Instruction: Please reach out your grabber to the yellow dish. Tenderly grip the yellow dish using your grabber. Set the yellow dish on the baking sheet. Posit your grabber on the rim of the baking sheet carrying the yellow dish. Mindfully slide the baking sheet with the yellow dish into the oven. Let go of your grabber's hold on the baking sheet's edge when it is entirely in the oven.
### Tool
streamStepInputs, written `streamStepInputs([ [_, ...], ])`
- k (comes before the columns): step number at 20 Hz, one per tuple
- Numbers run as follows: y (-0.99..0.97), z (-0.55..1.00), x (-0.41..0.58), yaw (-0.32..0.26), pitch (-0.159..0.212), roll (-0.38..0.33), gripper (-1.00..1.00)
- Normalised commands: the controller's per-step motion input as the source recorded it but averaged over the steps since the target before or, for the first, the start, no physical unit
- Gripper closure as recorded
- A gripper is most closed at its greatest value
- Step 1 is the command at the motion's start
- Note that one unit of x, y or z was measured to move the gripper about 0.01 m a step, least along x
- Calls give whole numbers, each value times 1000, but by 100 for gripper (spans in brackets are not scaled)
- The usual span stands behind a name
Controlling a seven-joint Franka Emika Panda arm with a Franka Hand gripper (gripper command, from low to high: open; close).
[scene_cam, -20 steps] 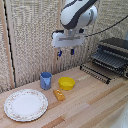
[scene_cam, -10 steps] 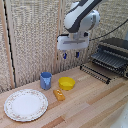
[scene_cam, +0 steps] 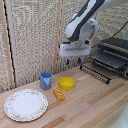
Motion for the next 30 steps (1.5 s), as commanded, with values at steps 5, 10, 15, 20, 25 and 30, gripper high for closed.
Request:
streamStepInputs([
  [5, -62, -487, -29, 0, 38, -80, -100],
  [10, -41, -442, 0, 1, 7, -91, -100],
  [15, 0, -369, 0, 14, 0, -100, -100],
  [20, 3, -307, 19, 19, 0, -89, 100],
  [25, 0, -62, 0, 6, 0, 0, 100],
  [30, 51, -3, 0, -1, 0, 0, 100],
])
